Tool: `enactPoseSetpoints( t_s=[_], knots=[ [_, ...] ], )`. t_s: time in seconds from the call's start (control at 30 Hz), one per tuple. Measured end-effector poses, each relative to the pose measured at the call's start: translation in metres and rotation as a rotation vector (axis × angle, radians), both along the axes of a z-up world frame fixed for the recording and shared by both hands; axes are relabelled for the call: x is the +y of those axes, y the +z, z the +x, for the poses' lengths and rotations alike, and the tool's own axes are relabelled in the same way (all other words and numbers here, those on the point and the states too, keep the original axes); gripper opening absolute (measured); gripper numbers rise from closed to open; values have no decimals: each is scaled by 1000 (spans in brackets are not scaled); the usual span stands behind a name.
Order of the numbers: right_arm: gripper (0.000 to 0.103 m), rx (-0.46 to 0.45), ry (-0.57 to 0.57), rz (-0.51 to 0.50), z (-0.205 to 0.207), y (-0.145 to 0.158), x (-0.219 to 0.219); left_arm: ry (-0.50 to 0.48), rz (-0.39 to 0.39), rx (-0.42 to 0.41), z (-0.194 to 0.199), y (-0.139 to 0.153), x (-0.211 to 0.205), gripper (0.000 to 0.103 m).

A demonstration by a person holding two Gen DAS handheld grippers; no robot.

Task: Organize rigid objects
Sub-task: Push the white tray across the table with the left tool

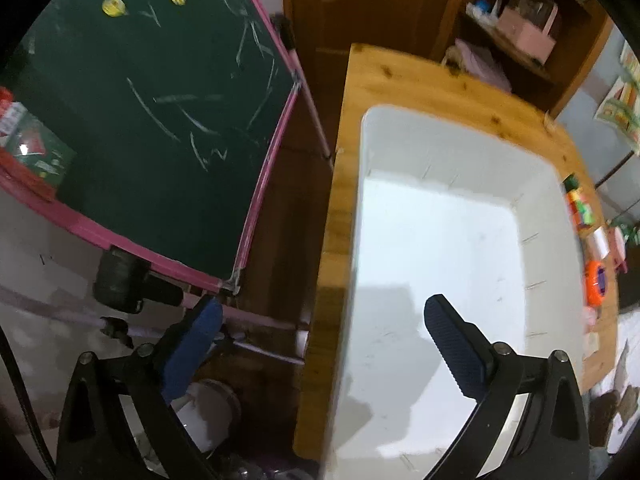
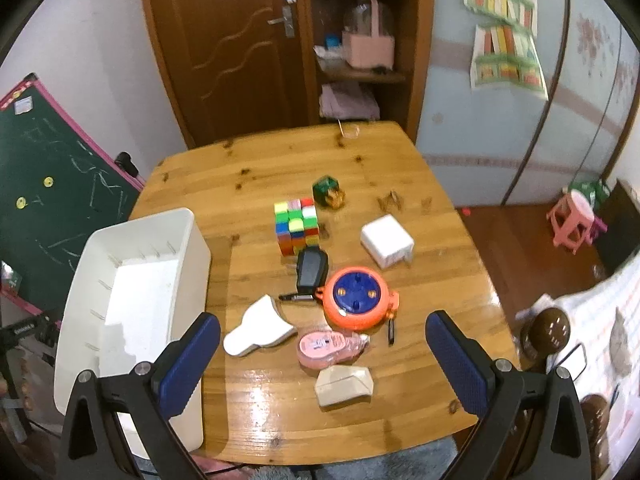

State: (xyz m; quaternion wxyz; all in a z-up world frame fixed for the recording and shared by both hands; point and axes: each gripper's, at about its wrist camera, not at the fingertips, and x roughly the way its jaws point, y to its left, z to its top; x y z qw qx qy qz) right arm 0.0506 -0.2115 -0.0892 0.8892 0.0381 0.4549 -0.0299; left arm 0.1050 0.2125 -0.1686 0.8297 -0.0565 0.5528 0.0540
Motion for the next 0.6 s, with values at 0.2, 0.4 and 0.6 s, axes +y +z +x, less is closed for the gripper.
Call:
enactPoseSetpoints(
  t_s=[0.2, 0.4, 0.6],
  knots=[
    [103, 53, -34, 33, 11, -19, -7, -15, -30, 102, 12, -31, 4, 72],
    [103, 58, -50, 10, 18, -30, -12, -34, -109, 183, 23, -52, -1, 41],
    [103, 74, -50, 0, 22, -40, -15, -74, -109, 194, 27, -58, -22, 24]
  ],
)
